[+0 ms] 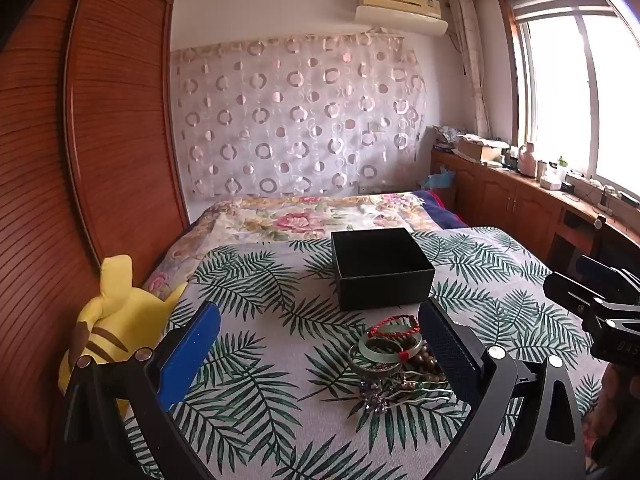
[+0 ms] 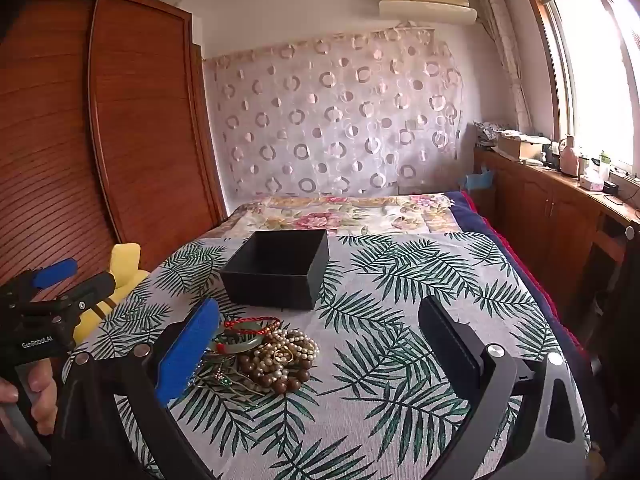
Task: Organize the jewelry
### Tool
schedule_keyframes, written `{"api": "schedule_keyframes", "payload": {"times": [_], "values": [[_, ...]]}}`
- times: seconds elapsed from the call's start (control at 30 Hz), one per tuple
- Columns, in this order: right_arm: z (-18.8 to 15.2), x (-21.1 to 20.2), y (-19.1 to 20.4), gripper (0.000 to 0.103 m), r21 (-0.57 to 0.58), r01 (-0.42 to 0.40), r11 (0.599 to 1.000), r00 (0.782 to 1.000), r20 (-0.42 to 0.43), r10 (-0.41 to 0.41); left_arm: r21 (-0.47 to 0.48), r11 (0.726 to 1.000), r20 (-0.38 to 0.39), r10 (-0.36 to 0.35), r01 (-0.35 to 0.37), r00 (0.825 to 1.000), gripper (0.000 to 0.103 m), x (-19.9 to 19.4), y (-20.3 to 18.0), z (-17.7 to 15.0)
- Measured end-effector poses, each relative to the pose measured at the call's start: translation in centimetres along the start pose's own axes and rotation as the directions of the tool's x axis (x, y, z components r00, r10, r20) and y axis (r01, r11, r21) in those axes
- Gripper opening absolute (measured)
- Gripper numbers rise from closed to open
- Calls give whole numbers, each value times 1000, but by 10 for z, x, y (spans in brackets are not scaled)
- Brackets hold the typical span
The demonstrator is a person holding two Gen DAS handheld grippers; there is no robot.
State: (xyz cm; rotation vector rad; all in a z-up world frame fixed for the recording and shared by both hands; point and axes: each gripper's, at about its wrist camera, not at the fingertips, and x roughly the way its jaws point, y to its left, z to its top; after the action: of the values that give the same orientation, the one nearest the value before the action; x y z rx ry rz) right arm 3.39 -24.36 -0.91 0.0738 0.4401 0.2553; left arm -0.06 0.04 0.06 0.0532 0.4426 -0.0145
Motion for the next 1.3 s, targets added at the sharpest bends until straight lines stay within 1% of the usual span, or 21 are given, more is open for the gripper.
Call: {"api": "schedule_keyframes", "payload": {"times": [0.43,0.47,1.3], "values": [[-1,1,0,101,0,-1,1000,1000,0,1,-1,1000,-1,-1,1,1000,96,0,0,0],[1,1,5,101,0,-2,1000,1000,-1,2,-1,1000,-2,0,0,1000,96,0,0,0],[0,1,4,101,1,-3,1000,1000,-2,3,-1,1000,1,0,0,1000,96,-2,0,-1]]}}
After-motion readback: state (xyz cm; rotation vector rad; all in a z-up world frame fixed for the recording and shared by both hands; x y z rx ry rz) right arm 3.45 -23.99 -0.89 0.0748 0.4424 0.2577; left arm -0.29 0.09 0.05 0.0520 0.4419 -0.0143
